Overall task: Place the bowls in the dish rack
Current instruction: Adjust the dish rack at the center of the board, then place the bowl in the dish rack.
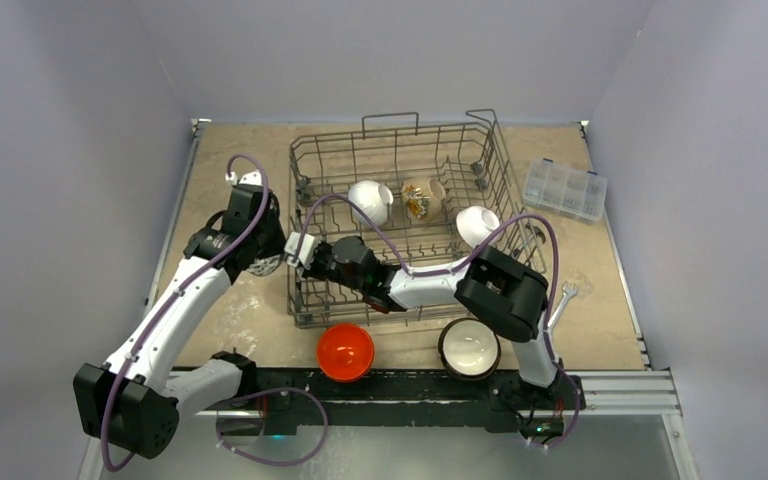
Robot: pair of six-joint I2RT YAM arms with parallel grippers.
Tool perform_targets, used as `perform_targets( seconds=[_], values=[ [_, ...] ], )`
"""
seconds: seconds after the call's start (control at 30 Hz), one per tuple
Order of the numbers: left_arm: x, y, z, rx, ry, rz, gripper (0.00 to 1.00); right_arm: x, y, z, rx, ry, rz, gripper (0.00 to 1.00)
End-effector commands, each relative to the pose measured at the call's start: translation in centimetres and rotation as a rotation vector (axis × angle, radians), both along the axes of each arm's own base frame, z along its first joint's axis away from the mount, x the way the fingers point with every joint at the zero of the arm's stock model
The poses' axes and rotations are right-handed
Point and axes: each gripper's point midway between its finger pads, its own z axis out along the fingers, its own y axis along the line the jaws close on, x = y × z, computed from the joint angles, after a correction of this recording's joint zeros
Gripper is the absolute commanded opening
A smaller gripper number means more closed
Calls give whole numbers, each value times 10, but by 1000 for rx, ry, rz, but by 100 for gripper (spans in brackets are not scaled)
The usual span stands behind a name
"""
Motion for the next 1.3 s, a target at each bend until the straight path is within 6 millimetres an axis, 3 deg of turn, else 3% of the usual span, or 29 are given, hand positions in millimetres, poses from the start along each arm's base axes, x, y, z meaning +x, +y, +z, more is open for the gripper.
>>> perform_targets(
  seconds=[0.0, 0.17, 0.27, 0.33, 0.4, 0.6, 0.77, 0.9, 1.27],
  values=[
    [18, -2, 24, -38, -109, 28, 0, 12, -15, 7, -27, -112, -110, 0],
    [20, -3, 37, -46, -147, 20, 0, 13, -9, 16, -14, -77, -117, 2],
    [21, -1, 52, -41, -187, 20, 0, 9, -4, 29, 13, -12, -107, 21],
    [21, 1, 61, -34, -210, 23, 0, 5, -5, 42, 44, 18, -102, 52],
    [22, 4, 74, -27, -240, 26, 0, 3, -8, 55, 71, 34, -107, 70],
    [26, 9, 107, -11, -319, 36, 0, -3, -20, 88, 121, 77, -121, 94],
    [31, 5, 143, -34, -403, 13, 0, 0, -40, 111, 180, 155, -154, 99],
    [36, -15, 167, -108, -452, -67, 0, -9, -63, 141, 256, 232, -144, 99],
    [34, -120, 206, -533, -545, -342, 0, -28, -151, 182, 488, 477, -152, 99]
  ],
)
